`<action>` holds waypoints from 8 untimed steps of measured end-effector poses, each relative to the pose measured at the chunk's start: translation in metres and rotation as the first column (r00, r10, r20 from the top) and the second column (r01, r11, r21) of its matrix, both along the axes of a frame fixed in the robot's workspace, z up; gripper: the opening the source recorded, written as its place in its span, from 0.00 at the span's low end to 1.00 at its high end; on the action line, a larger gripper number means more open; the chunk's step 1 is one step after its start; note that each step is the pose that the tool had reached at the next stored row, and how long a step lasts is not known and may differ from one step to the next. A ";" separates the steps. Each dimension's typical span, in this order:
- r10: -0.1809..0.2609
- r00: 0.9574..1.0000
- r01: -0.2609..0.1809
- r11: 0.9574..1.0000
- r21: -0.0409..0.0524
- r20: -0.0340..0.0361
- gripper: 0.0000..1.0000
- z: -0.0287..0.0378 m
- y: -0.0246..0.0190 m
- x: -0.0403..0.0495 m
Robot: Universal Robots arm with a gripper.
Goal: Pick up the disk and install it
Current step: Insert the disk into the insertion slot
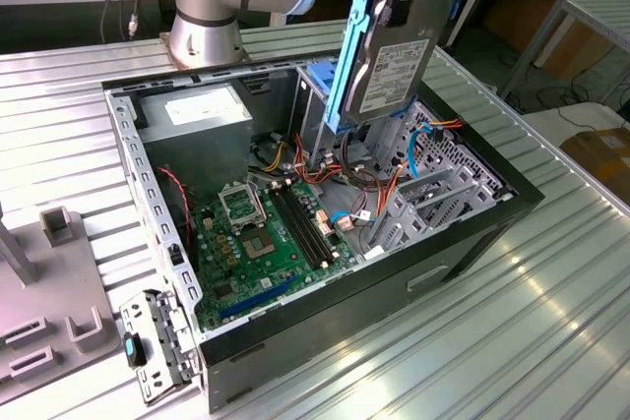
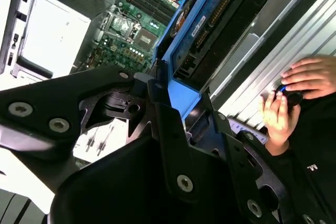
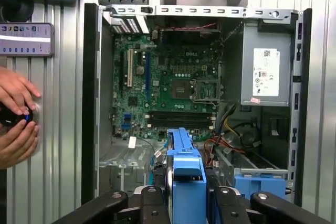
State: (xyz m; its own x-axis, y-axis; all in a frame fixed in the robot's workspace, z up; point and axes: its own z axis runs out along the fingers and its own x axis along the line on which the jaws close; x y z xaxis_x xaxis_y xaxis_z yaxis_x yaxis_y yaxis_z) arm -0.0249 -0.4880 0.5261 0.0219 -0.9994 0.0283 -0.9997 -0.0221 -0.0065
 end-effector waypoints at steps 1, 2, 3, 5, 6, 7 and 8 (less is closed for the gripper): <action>0.000 1.000 0.000 1.000 0.000 0.000 0.37 -0.0002 -0.0034 0.0002; -0.001 1.000 0.001 1.000 0.000 0.000 0.37 -0.0009 -0.0101 0.0004; -0.002 1.000 0.002 1.000 0.000 0.000 0.37 -0.0015 -0.0171 0.0005; -0.002 1.000 0.002 1.000 0.000 0.000 0.37 -0.0027 -0.0234 0.0008; -0.002 1.000 0.002 1.000 0.000 0.000 0.37 -0.0035 -0.0279 0.0009; -0.002 1.000 0.002 1.000 0.000 0.000 0.37 -0.0046 -0.0323 0.0013; -0.002 1.000 0.002 1.000 0.000 0.000 0.37 -0.0054 -0.0348 0.0017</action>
State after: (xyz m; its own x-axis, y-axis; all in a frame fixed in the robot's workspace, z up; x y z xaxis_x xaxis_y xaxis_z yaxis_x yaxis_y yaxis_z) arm -0.0232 -0.5228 0.5207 0.0197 -0.9994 0.0283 -0.9998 -0.0199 -0.0065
